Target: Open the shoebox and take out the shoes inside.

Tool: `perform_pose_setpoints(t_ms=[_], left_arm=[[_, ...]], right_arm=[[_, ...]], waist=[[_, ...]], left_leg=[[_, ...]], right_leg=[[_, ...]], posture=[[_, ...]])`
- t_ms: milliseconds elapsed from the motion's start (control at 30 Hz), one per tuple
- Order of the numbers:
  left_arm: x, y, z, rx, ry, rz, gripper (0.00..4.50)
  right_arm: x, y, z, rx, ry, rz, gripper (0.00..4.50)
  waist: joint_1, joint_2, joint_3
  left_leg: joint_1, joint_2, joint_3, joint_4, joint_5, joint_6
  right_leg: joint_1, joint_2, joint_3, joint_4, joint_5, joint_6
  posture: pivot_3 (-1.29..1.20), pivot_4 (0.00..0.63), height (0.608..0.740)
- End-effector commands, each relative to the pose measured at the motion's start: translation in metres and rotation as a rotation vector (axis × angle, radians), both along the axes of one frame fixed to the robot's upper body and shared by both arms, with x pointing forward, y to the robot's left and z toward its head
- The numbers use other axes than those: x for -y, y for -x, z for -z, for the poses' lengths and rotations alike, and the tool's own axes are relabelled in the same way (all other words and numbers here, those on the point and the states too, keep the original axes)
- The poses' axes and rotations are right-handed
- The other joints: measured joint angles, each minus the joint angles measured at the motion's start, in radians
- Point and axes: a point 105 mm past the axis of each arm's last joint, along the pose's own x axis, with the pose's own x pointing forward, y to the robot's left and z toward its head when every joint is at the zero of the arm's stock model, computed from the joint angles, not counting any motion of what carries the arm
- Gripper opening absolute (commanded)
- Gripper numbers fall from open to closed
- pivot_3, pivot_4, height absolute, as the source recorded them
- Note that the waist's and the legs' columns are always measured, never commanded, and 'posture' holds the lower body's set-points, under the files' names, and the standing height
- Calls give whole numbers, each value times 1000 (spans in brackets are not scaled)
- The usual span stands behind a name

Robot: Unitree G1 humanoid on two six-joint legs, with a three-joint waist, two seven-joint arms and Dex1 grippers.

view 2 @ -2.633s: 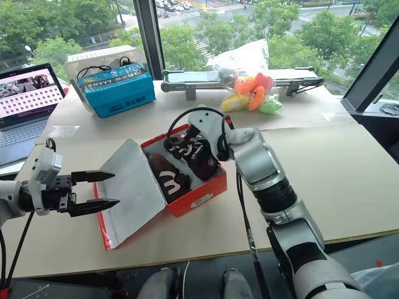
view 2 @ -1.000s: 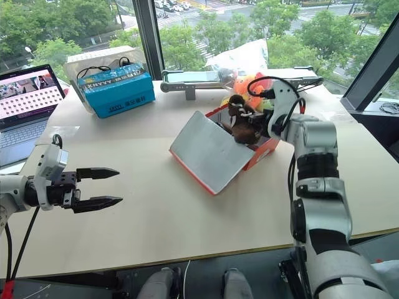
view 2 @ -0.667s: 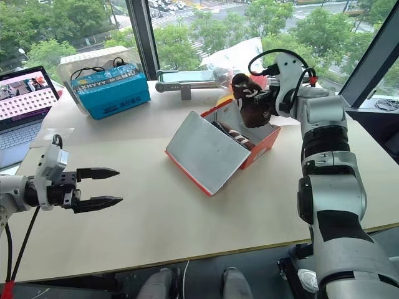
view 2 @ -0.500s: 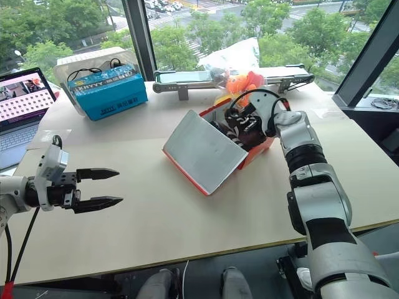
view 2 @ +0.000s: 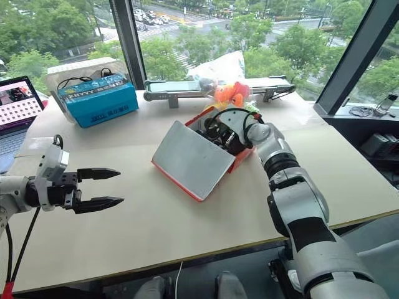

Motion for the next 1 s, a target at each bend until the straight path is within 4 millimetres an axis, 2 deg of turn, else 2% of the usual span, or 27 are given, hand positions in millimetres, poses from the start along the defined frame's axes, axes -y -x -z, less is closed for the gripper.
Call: perform_pose_setpoints(t_ms=[33,133,200,267,333,400,533,733,900,1000], left_arm=[[5,3,-9,37,-2,24,4500],[4,3,-9,35,-1,24,4500],[4,3,-8,35,-1,23,4500],[4,2,-8,37,-1,22,4500],[4,1,-8,38,0,27,4500],[6,0,-8,39,1,39,4500],[8,-2,-8,37,0,58,4500],[9,-8,-8,41,3,59,4500],[13,-9,-8,37,9,71,4500],[14,-10,-8,37,11,73,4500]], right_arm=[[-1,4,21,-112,-50,21,191],[12,-2,-11,-53,-107,63,191],[16,-2,-26,-57,-171,62,191],[19,0,-34,-99,-257,58,191],[20,5,-39,-209,-453,59,191],[19,12,-31,-320,-536,41,191],[14,24,-11,-421,-567,34,191],[-24,49,5,-532,-644,-21,191],[-58,72,4,-573,-669,-66,191],[-78,89,6,-600,-667,-86,191]], waist=[[-1,0,0],[0,2,1],[6,6,4],[13,8,5],[16,10,6],[21,11,7],[22,11,7],[20,10,6],[15,10,6],[15,10,6]], left_leg=[[0,1,0,0,0,0],[0,3,1,0,0,-1],[0,3,2,-1,0,-1],[-1,3,3,-1,0,-1],[-3,3,4,-1,0,-1],[-5,3,4,-1,0,-1],[-6,3,9,-1,-1,-1],[-7,6,11,-1,-3,-5],[-7,12,12,-1,-4,-6],[-7,12,12,-1,-4,-6]], right_leg=[[-1,1,0,1,-1,-1],[-2,3,0,1,-1,-4],[-3,3,1,1,-1,-4],[-4,3,1,1,-1,-4],[-6,3,1,1,-1,-4],[-8,3,1,1,0,-5],[-9,4,1,1,0,-7],[-11,10,2,3,-1,-7],[-15,15,2,6,-2,-9],[-19,16,2,16,-6,-13]], posture=[[0,150,736],[0,150,736],[0,150,736],[0,150,736],[0,150,736],[0,150,736],[0,150,736],[0,150,736],[0,150,736],[0,150,736]])
